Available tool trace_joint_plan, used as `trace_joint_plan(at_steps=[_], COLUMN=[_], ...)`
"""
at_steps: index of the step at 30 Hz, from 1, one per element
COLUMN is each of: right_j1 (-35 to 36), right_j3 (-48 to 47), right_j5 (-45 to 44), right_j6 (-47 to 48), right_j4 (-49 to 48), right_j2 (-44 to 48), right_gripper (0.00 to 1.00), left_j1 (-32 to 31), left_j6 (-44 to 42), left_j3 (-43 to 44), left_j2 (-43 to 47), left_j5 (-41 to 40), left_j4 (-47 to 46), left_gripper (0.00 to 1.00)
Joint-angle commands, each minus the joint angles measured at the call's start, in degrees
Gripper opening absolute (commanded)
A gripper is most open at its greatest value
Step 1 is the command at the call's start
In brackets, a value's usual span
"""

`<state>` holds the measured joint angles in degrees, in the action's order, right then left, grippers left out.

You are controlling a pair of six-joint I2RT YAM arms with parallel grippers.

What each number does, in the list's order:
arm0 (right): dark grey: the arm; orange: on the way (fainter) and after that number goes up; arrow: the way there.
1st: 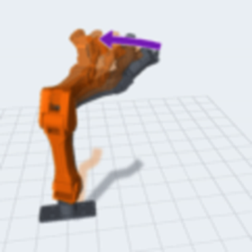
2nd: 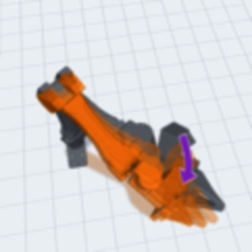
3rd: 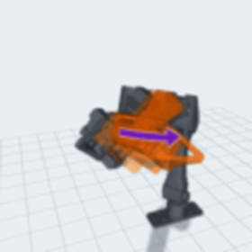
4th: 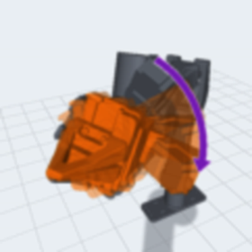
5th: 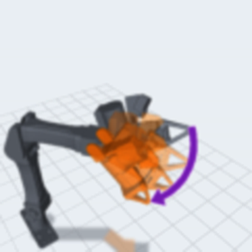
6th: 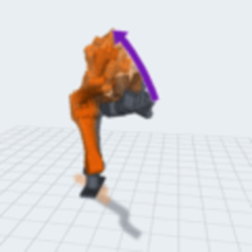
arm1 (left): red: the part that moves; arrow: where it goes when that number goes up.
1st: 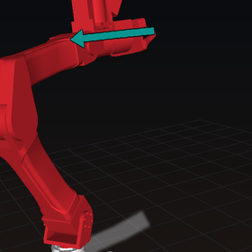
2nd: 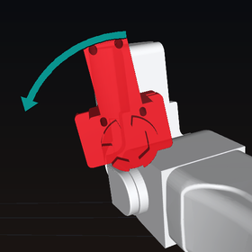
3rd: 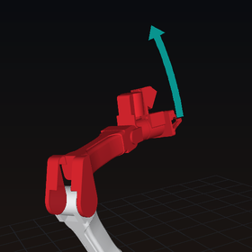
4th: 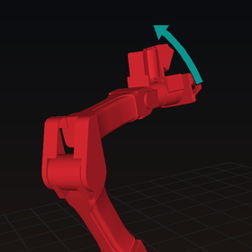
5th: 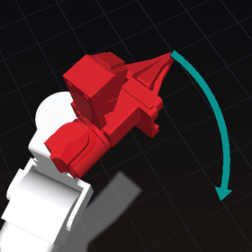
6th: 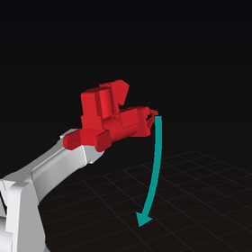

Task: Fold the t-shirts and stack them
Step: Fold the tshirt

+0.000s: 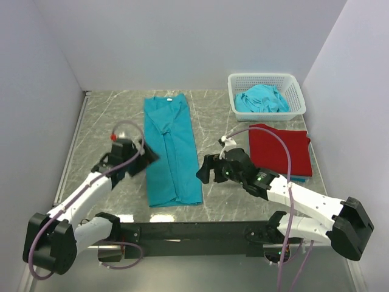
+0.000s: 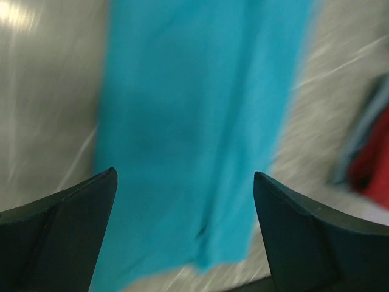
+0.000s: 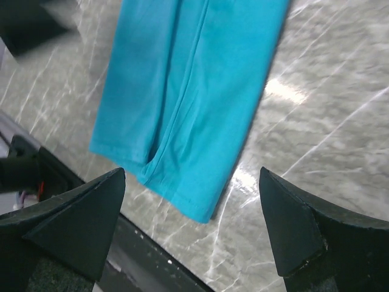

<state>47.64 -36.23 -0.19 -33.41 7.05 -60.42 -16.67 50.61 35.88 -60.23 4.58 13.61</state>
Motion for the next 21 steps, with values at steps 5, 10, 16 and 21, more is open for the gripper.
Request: trace_joint_plan(at_steps=[5, 10, 16, 21], right_j1=[0.0, -0.1, -0.1, 0.0], right_j3=[2.7, 2.7, 2.5, 2.1], right_j5=[9.0, 10.6, 13.1, 17.1], right_j6=[0.4, -0.5, -0.8, -1.0], right_j4=[-3.4, -3.8, -4.8, -4.9], right_j2=[-2.4, -5.4, -8.5, -11.6], right_gripper=[0.96, 0.94, 0.91, 0.78], left_j1=[-7.4, -10.9, -11.2, -11.2], left_j6=[13.3, 21.8, 23.2, 22.6], left_j3=[-11.0, -15.5, -18.2, -18.7], left_j2=[11.4, 18.2, 18.9, 14.8], left_j5=[-0.5, 1.0, 0.2, -1.6], left_j4=[21.3, 26.1, 25.3, 22.0], left_gripper=[0.99, 0.94, 0.77, 0.50])
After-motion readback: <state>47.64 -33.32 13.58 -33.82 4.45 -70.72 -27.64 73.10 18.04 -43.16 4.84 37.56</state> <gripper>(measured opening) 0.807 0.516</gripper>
